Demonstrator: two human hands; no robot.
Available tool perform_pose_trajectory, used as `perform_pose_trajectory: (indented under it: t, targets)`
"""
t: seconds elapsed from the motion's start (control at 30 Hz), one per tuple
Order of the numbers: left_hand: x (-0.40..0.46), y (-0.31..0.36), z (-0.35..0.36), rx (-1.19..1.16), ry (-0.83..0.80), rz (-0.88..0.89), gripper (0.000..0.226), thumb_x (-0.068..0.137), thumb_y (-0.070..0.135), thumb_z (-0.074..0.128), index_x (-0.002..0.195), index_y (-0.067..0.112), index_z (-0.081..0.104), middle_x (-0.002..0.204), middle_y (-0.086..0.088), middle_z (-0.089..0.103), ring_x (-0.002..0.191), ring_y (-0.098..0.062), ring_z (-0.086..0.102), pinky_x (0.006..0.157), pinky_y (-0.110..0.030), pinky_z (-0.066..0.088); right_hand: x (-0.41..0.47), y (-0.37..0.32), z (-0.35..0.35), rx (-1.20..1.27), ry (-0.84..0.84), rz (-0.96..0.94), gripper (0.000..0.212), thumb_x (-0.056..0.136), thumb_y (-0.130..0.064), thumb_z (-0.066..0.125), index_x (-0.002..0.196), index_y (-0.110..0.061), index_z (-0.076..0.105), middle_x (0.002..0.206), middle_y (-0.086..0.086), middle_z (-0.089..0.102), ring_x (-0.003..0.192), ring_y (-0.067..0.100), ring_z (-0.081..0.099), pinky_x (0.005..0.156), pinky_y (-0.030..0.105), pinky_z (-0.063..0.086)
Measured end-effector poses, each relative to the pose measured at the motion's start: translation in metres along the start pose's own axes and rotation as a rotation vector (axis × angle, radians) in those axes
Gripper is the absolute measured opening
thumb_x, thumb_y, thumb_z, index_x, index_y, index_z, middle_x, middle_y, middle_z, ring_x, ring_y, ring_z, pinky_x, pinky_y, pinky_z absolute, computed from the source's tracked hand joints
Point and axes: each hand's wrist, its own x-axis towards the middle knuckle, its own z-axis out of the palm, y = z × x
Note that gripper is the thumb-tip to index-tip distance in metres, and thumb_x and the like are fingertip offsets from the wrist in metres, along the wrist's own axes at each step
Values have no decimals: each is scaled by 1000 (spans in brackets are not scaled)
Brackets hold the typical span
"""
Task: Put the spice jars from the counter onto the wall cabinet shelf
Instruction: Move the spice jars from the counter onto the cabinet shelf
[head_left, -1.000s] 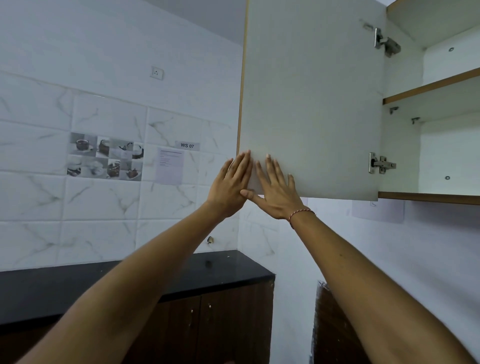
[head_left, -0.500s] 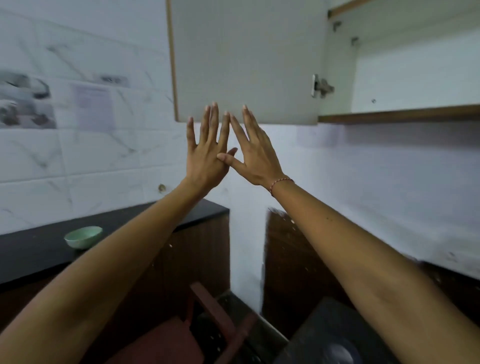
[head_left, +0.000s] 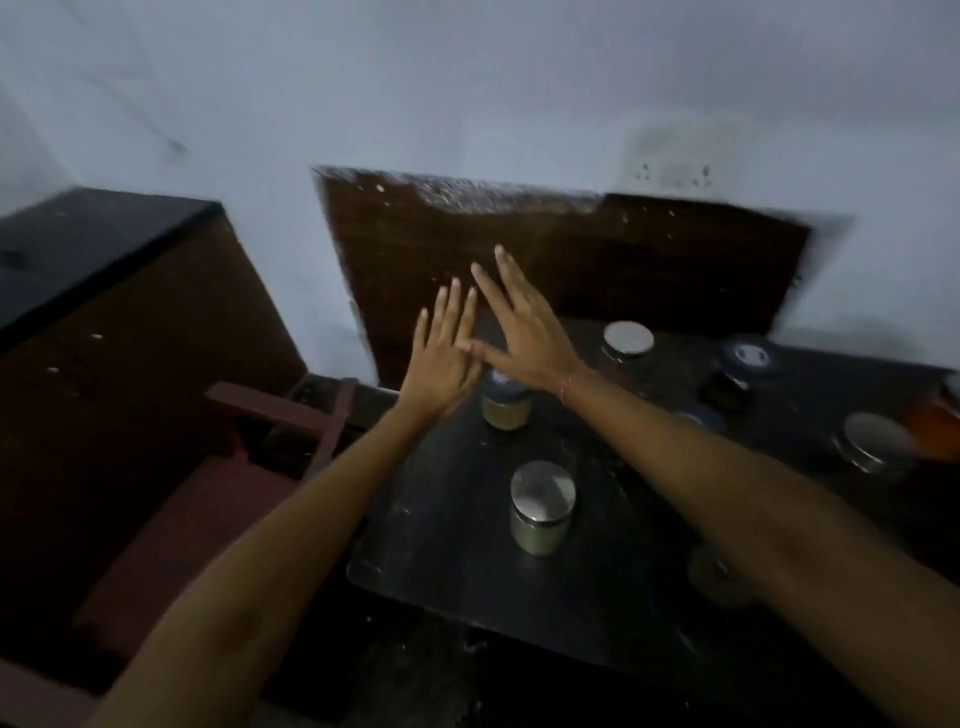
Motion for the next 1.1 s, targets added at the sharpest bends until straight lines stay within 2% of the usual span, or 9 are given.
perform_pose_trajectory:
  t: [0.17,0.33,0.5,0.6,0.73,0.83,0.97,1.03,1.1]
  targets:
    - [-83,32,96,-279,-282,51,68,93,48,25,146,18,-5,154,1,-14,145,-14,-12,121,-38,2,-129,19,42,85,-131,229,89,83,-62,46,146,-29,-7,155,4,-16,145,22,-7,116,43,10]
    - [-104,42,122,-429,-350,-46,65,97,47,30,149,15,10,159,-5,7,146,-15,10,114,-30,17,-196,6,65,127,-259,283,99,75,-70,50,148,-22,4,158,9,-7,146,22,2,116,40,21]
    - [-99,34,120,-556,-376,-45,51,97,40,37,143,18,32,142,-8,46,123,-21,51,99,-41,46,-199,-2,74,247,-273,450,107,65,-68,62,147,-33,2,158,-2,-5,143,20,17,106,33,32]
    - [-94,30,121,-652,-368,-45,44,98,30,40,139,15,37,134,-7,52,117,-22,55,95,-37,47,-197,-1,74,297,-268,525,105,64,-60,70,147,-32,10,153,-1,14,136,21,31,104,34,38]
    - [-82,31,121,-869,-446,-199,32,98,24,41,130,18,46,115,2,56,110,-18,56,84,-19,46,-189,1,72,283,-276,575,97,68,-44,72,145,-28,17,139,1,36,122,20,45,92,24,37]
    - [-64,31,118,-992,-512,-291,28,97,25,43,122,20,52,119,-1,58,111,-18,56,92,-29,47,-181,-1,66,393,-143,670,93,63,-36,77,140,-28,25,137,0,43,122,16,46,96,26,39]
    - [-41,36,98,-1220,-606,-496,31,95,45,37,92,34,66,100,11,66,93,-2,64,78,-18,50,-168,12,41,621,-19,799,87,61,-29,82,132,-24,32,133,0,45,120,14,45,96,28,43]
    - [-29,41,92,-1269,-631,-512,40,94,55,29,93,36,64,97,15,65,94,-2,62,88,-25,47,-157,24,22,794,-13,838,80,62,-26,82,130,-23,39,131,0,48,119,15,49,96,30,46]
    - [-19,49,85,-1330,-645,-536,48,92,61,21,99,35,60,95,9,69,91,-9,67,83,-29,51,-144,34,4,980,-24,825,67,69,-18,78,127,-23,45,129,3,51,117,20,53,93,34,49]
